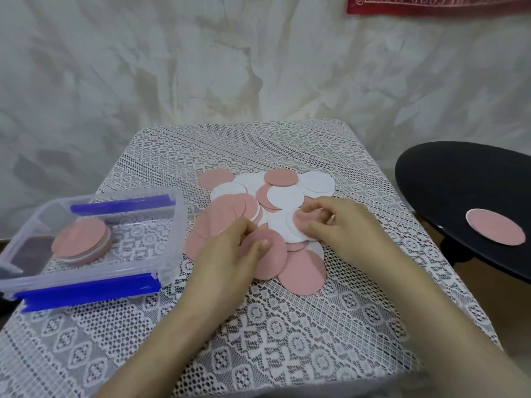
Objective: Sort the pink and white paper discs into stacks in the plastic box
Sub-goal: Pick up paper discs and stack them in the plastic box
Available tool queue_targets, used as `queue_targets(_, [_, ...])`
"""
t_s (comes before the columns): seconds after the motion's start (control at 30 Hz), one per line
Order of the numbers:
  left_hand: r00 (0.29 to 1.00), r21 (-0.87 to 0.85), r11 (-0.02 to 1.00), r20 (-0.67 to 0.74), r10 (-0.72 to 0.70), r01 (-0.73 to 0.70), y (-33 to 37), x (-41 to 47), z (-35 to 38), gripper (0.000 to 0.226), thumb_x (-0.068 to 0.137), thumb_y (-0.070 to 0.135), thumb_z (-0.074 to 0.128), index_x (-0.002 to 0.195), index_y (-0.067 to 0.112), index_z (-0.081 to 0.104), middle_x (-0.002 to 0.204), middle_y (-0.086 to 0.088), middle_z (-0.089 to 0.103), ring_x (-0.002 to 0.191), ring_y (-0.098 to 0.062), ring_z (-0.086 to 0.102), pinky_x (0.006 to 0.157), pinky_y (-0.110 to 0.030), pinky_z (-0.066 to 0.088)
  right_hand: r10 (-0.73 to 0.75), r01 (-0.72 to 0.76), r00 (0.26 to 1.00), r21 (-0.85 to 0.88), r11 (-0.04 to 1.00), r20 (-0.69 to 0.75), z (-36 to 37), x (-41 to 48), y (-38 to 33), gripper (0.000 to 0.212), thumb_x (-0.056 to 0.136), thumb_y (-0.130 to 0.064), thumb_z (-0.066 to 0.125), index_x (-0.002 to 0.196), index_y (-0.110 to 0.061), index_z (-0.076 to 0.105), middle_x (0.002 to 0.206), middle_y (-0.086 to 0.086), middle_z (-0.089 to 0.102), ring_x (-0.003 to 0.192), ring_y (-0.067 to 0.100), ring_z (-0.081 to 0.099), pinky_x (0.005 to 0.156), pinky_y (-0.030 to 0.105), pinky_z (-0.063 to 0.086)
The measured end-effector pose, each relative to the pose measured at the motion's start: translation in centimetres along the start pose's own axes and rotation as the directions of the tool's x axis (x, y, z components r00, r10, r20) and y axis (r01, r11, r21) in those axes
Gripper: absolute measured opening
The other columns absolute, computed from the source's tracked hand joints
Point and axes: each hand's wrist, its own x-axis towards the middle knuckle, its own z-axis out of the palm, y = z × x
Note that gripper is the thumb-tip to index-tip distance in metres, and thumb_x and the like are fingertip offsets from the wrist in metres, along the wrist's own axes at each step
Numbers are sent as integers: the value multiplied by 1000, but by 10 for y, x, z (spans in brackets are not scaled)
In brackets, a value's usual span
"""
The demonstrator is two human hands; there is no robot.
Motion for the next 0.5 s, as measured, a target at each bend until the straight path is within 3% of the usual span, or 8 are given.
queue_targets(0.07, [1000, 3, 1000, 2, -2, 2, 0, -1, -2, 18, 97, 38, 57, 87, 24, 55, 75, 4, 63, 73, -9, 55, 69, -29, 46, 57, -54, 998, -205, 977, 6, -9, 2, 2, 45, 87, -43, 72, 131, -36, 63, 106, -8, 69, 100, 15, 63, 78, 31, 43])
queue_targets(0.17, [1000, 0, 1000, -3, 0, 0, -2, 0, -4, 17, 98, 36, 56, 87, 24, 56, 76, 4, 64, 75, -7, 55, 67, -25, 44, 120, -102, 991, -253, 962, 56, -15, 6, 4, 62, 84, -57, 72, 139, -31, 59, 128, -1, 66, 114, 22, 60, 85, 32, 43])
queue_targets(0.23, [1000, -3, 1000, -6, -2, 2, -4, 1, -6, 17, 99, 36, 55, 88, 24, 57, 77, 4, 64, 75, -7, 56, 69, -27, 47, 122, -106, 990, -213, 971, 67, -14, 8, 4, 59, 81, -58, 74, 132, -32, 61, 123, -3, 67, 107, 20, 61, 84, 33, 46])
queue_targets(0.37, [1000, -28, 1000, -10, -6, 6, -6, 4, -3, 15, 101, 34, 52, 90, 25, 57, 78, 3, 65, 73, -14, 59, 71, -40, 51, 112, -106, 992, -111, 988, 51, -10, 14, 6, 40, 78, -48, 82, 106, -34, 56, 91, -7, 58, 71, 12, 54, 61, 32, 36])
queue_targets(0.5, [999, -103, 994, -20, -42, 40, -4, 7, -1, 16, 100, 34, 54, 86, 25, 55, 62, 8, 58, 57, -17, 58, 56, -37, 46, 65, -65, 996, -3, 998, 57, -10, 22, 11, 29, 82, -35, 81, 84, -23, 55, 83, -3, 59, 73, 16, 53, 68, 39, 43])
